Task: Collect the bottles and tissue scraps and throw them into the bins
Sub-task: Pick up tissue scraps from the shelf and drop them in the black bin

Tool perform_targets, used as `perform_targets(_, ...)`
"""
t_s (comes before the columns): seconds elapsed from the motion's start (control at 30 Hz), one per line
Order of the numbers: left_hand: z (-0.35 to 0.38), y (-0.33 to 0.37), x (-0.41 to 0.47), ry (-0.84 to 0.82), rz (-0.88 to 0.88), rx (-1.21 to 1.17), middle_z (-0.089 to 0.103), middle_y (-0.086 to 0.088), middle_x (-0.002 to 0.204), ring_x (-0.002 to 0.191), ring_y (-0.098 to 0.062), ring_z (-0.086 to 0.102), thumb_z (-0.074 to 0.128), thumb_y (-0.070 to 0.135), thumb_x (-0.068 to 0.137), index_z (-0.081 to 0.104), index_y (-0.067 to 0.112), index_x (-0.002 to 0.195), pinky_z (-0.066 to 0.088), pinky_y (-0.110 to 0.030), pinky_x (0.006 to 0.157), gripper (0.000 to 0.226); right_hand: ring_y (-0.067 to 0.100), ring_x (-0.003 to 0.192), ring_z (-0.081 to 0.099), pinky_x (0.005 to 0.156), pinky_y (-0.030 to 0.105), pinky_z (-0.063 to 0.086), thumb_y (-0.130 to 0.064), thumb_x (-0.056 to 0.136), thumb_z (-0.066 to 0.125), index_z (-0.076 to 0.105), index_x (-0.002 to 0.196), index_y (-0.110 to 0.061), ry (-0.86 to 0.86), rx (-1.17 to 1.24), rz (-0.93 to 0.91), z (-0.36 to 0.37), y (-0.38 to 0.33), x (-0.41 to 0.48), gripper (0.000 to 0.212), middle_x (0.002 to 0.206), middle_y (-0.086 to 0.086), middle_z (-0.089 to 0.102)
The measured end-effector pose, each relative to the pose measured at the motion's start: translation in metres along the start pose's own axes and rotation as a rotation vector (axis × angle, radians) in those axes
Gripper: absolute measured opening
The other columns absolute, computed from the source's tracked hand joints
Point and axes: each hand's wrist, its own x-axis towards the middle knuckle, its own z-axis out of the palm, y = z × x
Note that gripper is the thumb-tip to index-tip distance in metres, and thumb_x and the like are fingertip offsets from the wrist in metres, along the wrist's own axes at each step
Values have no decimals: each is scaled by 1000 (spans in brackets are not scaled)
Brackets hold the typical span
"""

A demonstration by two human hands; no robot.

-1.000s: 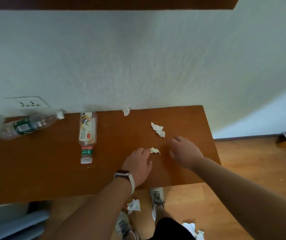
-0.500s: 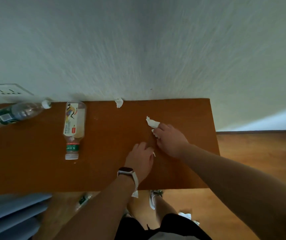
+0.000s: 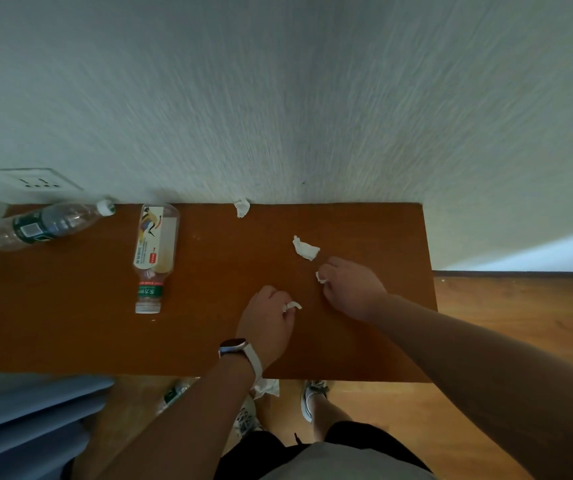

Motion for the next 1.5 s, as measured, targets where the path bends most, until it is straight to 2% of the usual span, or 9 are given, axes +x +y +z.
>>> perform_targets(0.2, -22, 7, -2, 93, -56, -84, 52, 7, 104, 85, -8, 50, 58, 27, 93, 63, 21, 103, 36, -20, 66, 13, 19, 93, 55, 76, 33, 47, -21, 95, 46, 59, 110, -19, 19, 25, 5, -10, -1, -5, 20, 106, 0, 54)
perform_targets(0.3, -33, 3, 2, 97, -63, -86, 53, 6, 104, 85, -9, 52, 57, 28, 94, 63, 21, 104, 41, -22, 67, 13, 15, 92, 54, 79, 33, 50, -22, 95, 46, 59, 112, -21, 30, 36, 9, -16, -4, -3, 21, 107, -3, 54)
perform_targets(0.57, -67, -25, 74, 209, -172, -107, 53, 1, 102, 82, -11, 50, 60, 24, 93, 58, 19, 97, 33, -17, 62, 6, 13, 84, 48, 70, 28, 43, -23, 95, 47, 59, 103, -18, 119, 47, -27, -22, -10, 27, 15, 98, -4, 48)
perform_targets(0.67, -73, -37, 107, 236, -170, -89, 54, -2, 109, 88, -16, 54, 59, 24, 94, 59, 16, 101, 40, -24, 73, 11, 16, 93, 48, 77, 32, 47, -20, 94, 47, 58, 104, -16, 136, 50, -54, -20, -8, 43, 15, 104, -3, 48)
perform_targets(0.8, -74, -47, 136, 206, -126, -92, 55, -4, 126, 111, -20, 57, 55, 22, 96, 59, 15, 120, 44, -27, 92, 26, 19, 104, 48, 84, 37, 49, -20, 94, 49, 58, 112, -16, 106, 31, -80, -15, -6, 58, 21, 118, -1, 51)
perform_targets(0.9, -72, -50, 140, 150, -125, -64, 57, -5, 127, 113, -25, 57, 53, 22, 96, 52, 19, 128, 48, -36, 92, 33, 20, 109, 47, 87, 38, 48, -19, 95, 48, 54, 123, -19, 34, 19, -70, -10, -7, 60, 29, 123, 0, 51)
perform_targets(1.07, -68, -53, 150, 76, -98, 34, 53, -11, 136, 124, -29, 50, 54, 21, 96, 43, 15, 142, 42, -39, 102, 48, 22, 109, 48, 84, 35, 45, -12, 94, 49, 45, 135, -20, 44, 27, -90, -7, -14, 61, 42, 123, 1, 50)
perform_targets(1.3, -56, -53, 136, 85, -171, 28, 57, -7, 115, 98, -22, 56, 60, 25, 93, 61, 14, 116, 41, -27, 77, 26, 23, 104, 51, 80, 36, 46, -16, 95, 48, 54, 123, -17, -4, 22, -46, 4, -18, 51, 29, 115, 3, 51)
perform_targets(1.5, -47, -49, 100, 103, -211, -77, 56, 0, 103, 86, -13, 52, 61, 27, 92, 63, 20, 102, 41, -25, 72, 12, 22, 99, 54, 76, 33, 46, -14, 95, 45, 59, 113, -16, 25, 72, 27, 3, -17, 30, 23, 109, 2, 53)
